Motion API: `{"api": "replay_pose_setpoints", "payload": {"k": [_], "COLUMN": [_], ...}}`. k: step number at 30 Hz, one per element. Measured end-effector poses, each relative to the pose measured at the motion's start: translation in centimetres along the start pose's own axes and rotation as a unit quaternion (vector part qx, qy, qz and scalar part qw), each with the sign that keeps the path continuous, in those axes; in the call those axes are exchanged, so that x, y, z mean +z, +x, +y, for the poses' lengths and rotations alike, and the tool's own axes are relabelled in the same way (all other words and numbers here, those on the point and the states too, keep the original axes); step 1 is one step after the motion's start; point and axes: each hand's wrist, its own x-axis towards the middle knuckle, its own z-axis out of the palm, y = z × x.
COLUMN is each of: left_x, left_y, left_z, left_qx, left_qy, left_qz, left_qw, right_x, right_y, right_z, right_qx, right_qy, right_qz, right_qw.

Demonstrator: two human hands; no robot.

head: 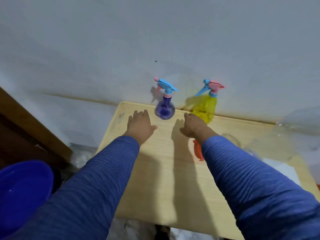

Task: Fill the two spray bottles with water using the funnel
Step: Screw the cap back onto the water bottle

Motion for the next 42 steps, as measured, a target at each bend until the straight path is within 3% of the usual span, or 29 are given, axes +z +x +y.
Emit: {"api": "replay_pose_setpoints", "payload": {"k": [11, 16, 25, 32, 38, 42], "left_x": [-11.6, -12.9, -12.8, -8.9, -3.1, 1.6], "left_y": [-9.7, -13.4, -18.5, -20.5, -20.4, -20.0], "left_z": [2.4, 5.3, 13.4, 20.3, 25.3, 27.4], "left_qx": [0.065, 0.09, 0.185, 0.238, 0.251, 0.243], "left_qy": [-0.019, -0.064, -0.103, -0.091, -0.097, -0.118], "left_qz": [0.132, 0.137, 0.116, 0.069, 0.02, -0.024], "left_qw": [0.989, 0.984, 0.97, 0.964, 0.963, 0.963], "right_x": [-9.7, -11.4, -11.3, -8.7, -4.5, -0.9], "right_y": [-13.7, -20.4, -28.1, -31.3, -30.9, -29.3], "right_z": [-1.2, 0.6, 7.0, 13.4, 19.7, 23.3], "right_qx": [0.001, -0.005, 0.091, 0.145, 0.192, 0.176], "right_qy": [0.028, 0.005, 0.013, 0.028, 0.067, 0.065], "right_qz": [0.178, 0.25, 0.253, 0.239, 0.179, 0.126], "right_qw": [0.984, 0.968, 0.963, 0.96, 0.963, 0.974]}}
